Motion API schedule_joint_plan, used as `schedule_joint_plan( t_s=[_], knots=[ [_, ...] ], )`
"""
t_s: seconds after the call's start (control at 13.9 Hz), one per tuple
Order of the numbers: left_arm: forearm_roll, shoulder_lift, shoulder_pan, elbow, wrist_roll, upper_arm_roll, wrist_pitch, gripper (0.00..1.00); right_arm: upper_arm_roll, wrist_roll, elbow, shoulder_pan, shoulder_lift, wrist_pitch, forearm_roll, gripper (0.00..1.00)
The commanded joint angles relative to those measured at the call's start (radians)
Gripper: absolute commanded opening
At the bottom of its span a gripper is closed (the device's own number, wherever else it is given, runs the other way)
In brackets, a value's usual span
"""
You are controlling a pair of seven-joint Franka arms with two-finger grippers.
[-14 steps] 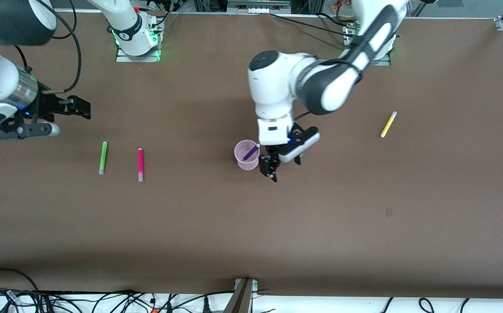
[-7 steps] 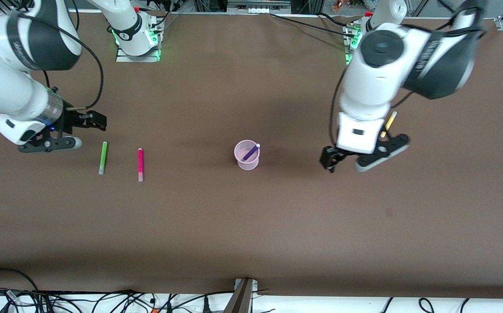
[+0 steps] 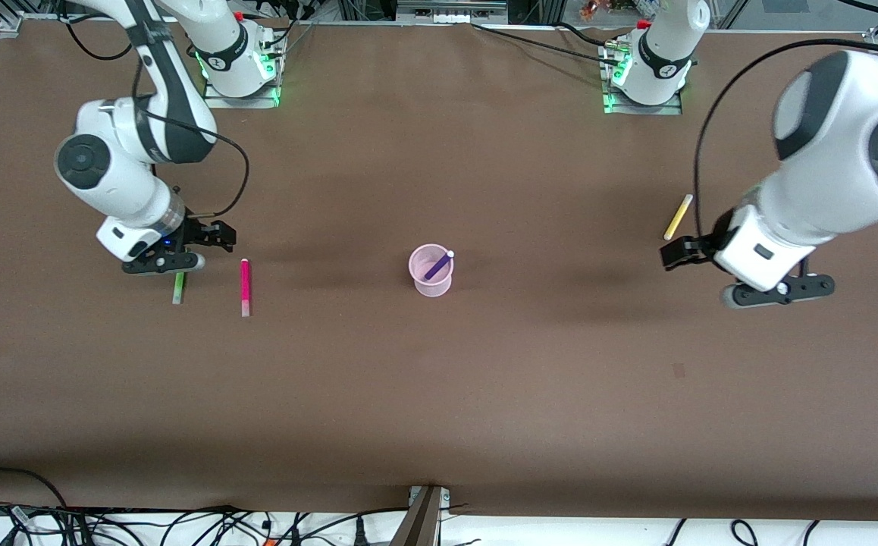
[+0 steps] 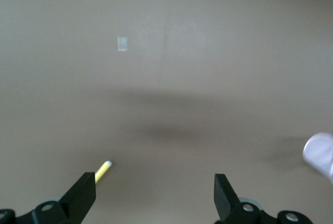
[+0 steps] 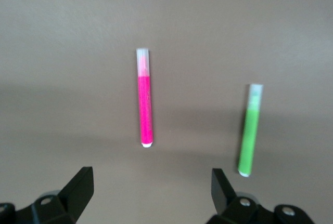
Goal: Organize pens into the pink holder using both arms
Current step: 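Withdraw the left gripper while the right gripper reaches the pink marker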
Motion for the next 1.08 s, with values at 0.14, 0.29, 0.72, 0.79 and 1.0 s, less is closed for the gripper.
schedule_joint_plan(
  t_s=[0.14, 0.29, 0.72, 0.79, 1.0],
  knots=[
    [-0.04, -0.042, 0.128, -0.131, 0.241, -0.016, 0.064, 1.0, 0.021, 0.051, -0.026, 0.005, 0.118, 0.199, 0.005, 0.99],
    [-0.04, -0.091, 0.16, -0.214, 0.301, -0.016, 0.146, 1.0, 0.038, 0.097, -0.029, 0.006, 0.192, 0.299, 0.003, 0.98],
    [-0.04, -0.129, 0.171, -0.234, 0.304, -0.012, 0.222, 1.0, 0.049, 0.104, -0.041, 0.006, 0.23, 0.345, 0.003, 0.76],
    [-0.039, -0.131, 0.171, -0.231, 0.302, -0.012, 0.222, 1.0, 0.049, 0.101, -0.04, 0.005, 0.232, 0.345, 0.003, 0.76],
    [-0.039, -0.131, 0.177, -0.211, 0.304, -0.006, 0.225, 1.0, 0.047, 0.098, -0.04, -0.004, 0.23, 0.344, 0.003, 0.64]
  ],
)
